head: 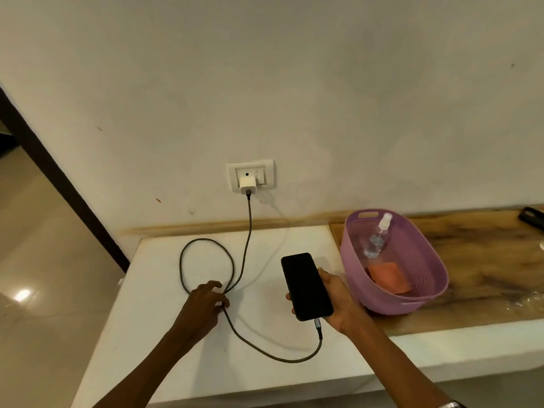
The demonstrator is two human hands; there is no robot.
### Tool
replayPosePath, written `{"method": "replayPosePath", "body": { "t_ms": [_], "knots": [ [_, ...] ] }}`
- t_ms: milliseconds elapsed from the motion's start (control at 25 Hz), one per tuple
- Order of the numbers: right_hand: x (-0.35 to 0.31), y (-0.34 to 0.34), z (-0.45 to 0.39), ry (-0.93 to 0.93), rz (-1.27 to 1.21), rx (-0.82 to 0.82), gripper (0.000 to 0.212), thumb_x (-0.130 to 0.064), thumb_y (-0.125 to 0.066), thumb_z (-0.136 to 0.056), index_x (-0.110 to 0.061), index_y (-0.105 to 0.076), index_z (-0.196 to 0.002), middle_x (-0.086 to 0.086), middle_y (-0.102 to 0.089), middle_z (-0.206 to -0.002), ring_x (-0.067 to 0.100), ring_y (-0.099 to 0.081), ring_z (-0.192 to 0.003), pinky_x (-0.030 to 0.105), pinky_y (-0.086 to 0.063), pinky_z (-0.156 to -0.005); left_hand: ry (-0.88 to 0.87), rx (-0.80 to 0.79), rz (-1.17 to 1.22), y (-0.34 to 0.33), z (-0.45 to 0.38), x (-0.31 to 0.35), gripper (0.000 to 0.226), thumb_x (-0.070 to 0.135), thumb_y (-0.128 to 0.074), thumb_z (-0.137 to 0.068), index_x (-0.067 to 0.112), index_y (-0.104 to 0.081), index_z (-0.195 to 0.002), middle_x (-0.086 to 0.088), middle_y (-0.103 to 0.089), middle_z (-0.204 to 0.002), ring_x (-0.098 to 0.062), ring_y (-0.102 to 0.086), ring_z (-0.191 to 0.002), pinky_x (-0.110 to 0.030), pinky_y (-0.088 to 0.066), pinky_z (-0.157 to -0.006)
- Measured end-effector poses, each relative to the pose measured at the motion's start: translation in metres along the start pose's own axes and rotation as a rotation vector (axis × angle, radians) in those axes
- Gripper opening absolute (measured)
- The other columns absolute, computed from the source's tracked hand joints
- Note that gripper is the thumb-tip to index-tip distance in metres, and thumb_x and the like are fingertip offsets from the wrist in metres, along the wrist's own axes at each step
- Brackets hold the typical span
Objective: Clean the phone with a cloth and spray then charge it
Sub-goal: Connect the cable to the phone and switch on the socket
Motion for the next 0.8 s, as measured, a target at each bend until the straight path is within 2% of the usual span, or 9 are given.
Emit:
{"method": "replayPosePath", "body": {
  "t_ms": [120, 240, 360, 480, 640, 800],
  "knots": [
    [0.014, 0.018, -0.019, -0.036, 0.002, 0.074, 0.059, -0.051, -0.039, -0.096, -0.004, -0.062, -0.122, 0.025, -0.064, -0.121, 0.042, -0.065, -0.097, 0.050, -0.051, -0.091, 0.037, -0.011, 0.058, -0.009, -0.006, -0.005, 0.022, 0.000, -0.062, -0.090, 0.014, -0.078, -0.097, -0.001, -0.067, -0.119, -0.020, -0.060, -0.114, -0.025, -0.046, -0.095],
    [0.019, 0.024, -0.036, 0.006, 0.093, 0.144, 0.055, -0.053, -0.051, -0.090, -0.007, -0.064, -0.118, 0.021, -0.068, -0.115, 0.041, -0.066, -0.099, 0.049, -0.053, -0.091, 0.080, 0.050, 0.113, -0.012, -0.009, -0.003, 0.022, 0.000, -0.059, -0.091, 0.009, -0.077, -0.100, -0.002, -0.069, -0.117, -0.022, -0.060, -0.113, -0.028, -0.047, -0.095],
    [0.010, 0.026, -0.045, 0.128, 0.426, 0.315, 0.054, -0.052, -0.063, -0.083, -0.014, -0.061, -0.121, 0.010, -0.070, -0.112, 0.029, -0.068, -0.100, 0.041, -0.055, -0.089, 0.065, 0.106, 0.111, -0.016, -0.005, 0.005, 0.025, 0.010, -0.062, -0.091, 0.013, -0.074, -0.112, -0.001, -0.067, -0.119, -0.021, -0.059, -0.115, -0.030, -0.049, -0.095],
    [0.004, 0.011, -0.053, 0.235, 0.710, 0.389, 0.069, -0.051, -0.070, -0.078, -0.015, -0.050, -0.133, 0.006, -0.060, -0.129, 0.025, -0.059, -0.113, 0.035, -0.052, -0.094, 0.080, 0.119, 0.125, -0.021, -0.003, 0.004, 0.027, 0.008, -0.059, -0.094, 0.017, -0.074, -0.114, -0.004, -0.064, -0.125, -0.021, -0.056, -0.120, -0.029, -0.046, -0.098],
    [0.002, 0.005, -0.057, 0.315, 0.853, 0.467, 0.082, -0.047, -0.076, -0.073, -0.016, -0.040, -0.140, 0.008, -0.054, -0.136, 0.027, -0.056, -0.118, 0.033, -0.050, -0.093, 0.120, 0.129, 0.170, -0.025, -0.003, 0.005, 0.030, -0.004, -0.057, -0.092, 0.012, -0.076, -0.109, -0.009, -0.062, -0.132, -0.024, -0.054, -0.127, -0.026, -0.040, -0.105],
    [-0.002, -0.005, -0.052, 0.398, 1.080, 0.562, 0.095, -0.048, -0.079, -0.067, -0.019, -0.031, -0.144, 0.007, -0.050, -0.136, 0.028, -0.053, -0.121, 0.041, -0.049, -0.098, 0.163, 0.190, 0.228, -0.022, 0.000, 0.009, 0.024, -0.011, -0.060, -0.088, 0.005, -0.078, -0.090, -0.016, -0.069, -0.118, -0.029, -0.061, -0.119, -0.030, -0.043, -0.102]
  ]
}}
Point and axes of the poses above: each hand's wrist, its own z-axis away from the middle knuckle, its own y-axis out of the back of the hand, x = y × z, the point moved 9 cm from there along -z, towards the middle knuckle
